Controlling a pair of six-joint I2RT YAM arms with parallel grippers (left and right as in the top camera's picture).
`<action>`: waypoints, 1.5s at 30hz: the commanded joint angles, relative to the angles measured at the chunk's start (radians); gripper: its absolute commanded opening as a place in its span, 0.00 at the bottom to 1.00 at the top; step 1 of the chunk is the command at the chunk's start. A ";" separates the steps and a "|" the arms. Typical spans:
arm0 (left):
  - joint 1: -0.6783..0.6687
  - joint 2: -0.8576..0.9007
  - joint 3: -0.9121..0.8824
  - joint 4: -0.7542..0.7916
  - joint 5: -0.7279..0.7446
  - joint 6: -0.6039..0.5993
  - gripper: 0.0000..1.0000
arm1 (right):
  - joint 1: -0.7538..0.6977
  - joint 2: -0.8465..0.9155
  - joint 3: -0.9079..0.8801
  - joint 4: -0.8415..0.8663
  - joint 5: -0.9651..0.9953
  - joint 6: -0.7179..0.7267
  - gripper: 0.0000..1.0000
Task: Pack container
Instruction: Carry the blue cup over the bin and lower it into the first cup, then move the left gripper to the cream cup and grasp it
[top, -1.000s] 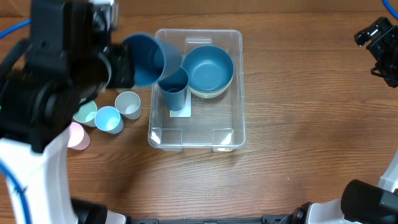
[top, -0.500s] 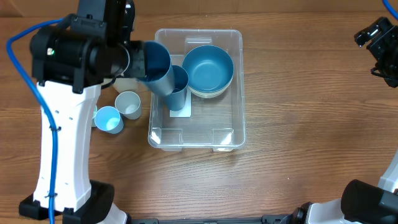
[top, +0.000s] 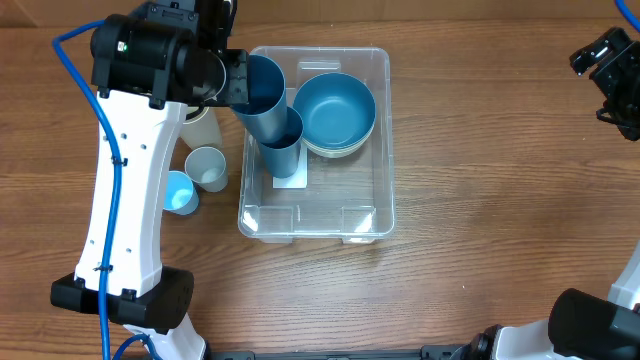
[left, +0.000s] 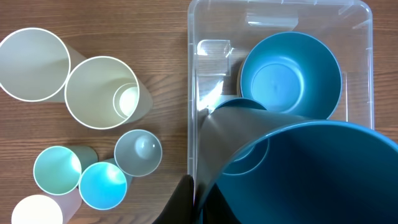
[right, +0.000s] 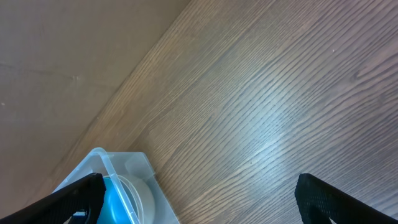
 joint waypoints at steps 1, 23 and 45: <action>0.001 0.008 0.004 -0.005 -0.006 0.013 0.06 | 0.002 -0.006 0.006 0.005 -0.005 0.002 1.00; -0.004 0.009 -0.025 0.036 0.066 0.076 0.05 | 0.002 -0.006 0.006 0.005 -0.005 0.002 1.00; 0.117 0.005 0.180 -0.007 -0.048 -0.026 0.57 | 0.002 -0.006 0.006 0.005 -0.005 0.002 1.00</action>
